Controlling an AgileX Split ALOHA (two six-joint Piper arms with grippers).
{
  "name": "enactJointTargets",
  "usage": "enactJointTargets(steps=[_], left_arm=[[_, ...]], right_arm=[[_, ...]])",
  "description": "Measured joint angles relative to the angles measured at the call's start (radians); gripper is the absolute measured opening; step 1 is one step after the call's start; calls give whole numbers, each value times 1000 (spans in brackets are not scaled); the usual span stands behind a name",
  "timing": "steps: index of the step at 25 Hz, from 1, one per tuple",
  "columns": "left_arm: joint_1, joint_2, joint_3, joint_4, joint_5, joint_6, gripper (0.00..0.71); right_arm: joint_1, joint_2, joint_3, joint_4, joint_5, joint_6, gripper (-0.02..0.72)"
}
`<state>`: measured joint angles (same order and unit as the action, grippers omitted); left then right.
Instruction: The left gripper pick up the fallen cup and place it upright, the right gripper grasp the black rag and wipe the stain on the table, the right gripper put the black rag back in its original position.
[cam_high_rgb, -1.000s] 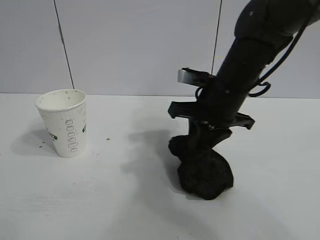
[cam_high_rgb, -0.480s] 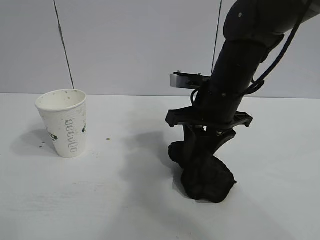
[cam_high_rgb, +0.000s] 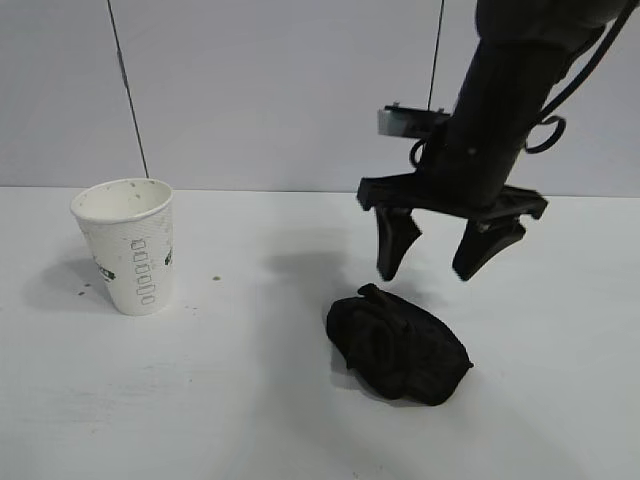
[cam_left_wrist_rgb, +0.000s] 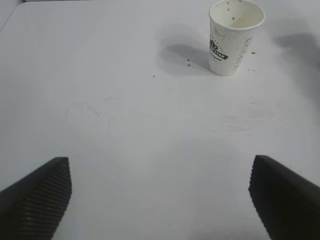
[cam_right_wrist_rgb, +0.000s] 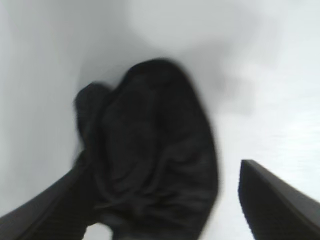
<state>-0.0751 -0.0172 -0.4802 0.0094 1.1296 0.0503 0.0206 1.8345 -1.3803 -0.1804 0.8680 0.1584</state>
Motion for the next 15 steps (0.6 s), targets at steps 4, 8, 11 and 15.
enactJointTargets(steps=[4, 8, 11, 15], left_arm=[[0, 0, 0, 0, 0, 0, 695], [0, 0, 0, 0, 0, 0, 695], [0, 0, 0, 0, 0, 0, 695], [0, 0, 0, 0, 0, 0, 695]], right_arm=[[-210, -95, 0, -36, 51, -4, 496], [-387, -249, 0, 3, 81, -29, 496], [-458, -403, 0, 53, 91, -63, 496], [-469, -651, 0, 94, 106, -98, 496]])
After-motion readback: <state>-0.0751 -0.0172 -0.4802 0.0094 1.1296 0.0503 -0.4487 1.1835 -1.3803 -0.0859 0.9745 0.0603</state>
